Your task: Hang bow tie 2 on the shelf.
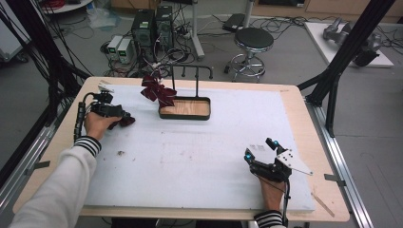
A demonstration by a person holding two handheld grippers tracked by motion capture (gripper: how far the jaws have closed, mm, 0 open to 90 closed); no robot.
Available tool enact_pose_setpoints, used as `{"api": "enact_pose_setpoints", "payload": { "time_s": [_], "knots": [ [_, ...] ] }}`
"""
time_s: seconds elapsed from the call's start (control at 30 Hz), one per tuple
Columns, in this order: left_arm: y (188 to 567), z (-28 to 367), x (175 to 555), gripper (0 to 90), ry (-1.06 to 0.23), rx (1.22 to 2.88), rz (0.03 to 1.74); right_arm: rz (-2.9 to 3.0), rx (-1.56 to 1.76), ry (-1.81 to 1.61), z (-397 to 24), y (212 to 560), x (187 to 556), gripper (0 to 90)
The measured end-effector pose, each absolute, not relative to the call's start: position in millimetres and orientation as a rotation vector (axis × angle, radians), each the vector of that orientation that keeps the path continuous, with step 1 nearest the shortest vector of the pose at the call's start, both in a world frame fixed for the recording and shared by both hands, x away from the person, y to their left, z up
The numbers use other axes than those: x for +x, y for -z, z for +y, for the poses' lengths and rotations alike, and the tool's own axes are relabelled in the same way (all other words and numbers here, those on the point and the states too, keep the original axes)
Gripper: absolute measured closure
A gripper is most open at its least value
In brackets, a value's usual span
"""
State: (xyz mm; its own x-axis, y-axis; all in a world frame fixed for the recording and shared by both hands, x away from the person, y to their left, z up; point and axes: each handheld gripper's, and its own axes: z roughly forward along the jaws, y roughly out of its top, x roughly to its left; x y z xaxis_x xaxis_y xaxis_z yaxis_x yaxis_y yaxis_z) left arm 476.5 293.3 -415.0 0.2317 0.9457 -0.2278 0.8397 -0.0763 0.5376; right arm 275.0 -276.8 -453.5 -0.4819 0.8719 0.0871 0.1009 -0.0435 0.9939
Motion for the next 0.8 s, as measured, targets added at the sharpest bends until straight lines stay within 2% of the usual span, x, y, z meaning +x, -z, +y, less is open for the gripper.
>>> {"api": "enact_pose_setpoints", "payload": {
  "time_s": [0.33, 0.6, 0.7, 0.77, 0.8],
  "knots": [
    [417, 286, 476, 48.9, -0.317, 2.035, 1.609, 1.613, 1.044, -1.586, -277, 453, 275, 8.0],
    [420, 277, 475, 50.1, -0.403, 2.116, 1.586, 1.613, 1.039, -1.582, -277, 454, 275, 8.0],
    [420, 279, 474, 55.4, -0.405, 2.115, 1.58, 1.613, 1.041, -1.584, -277, 454, 275, 8.0],
    [421, 279, 473, 63.6, -0.388, 2.099, 1.569, 1.615, 1.04, -1.584, -277, 453, 275, 8.0],
    [420, 278, 472, 63.9, -0.397, 2.1, 1.567, 1.615, 1.04, -1.583, -277, 454, 275, 8.0]
  ]
}}
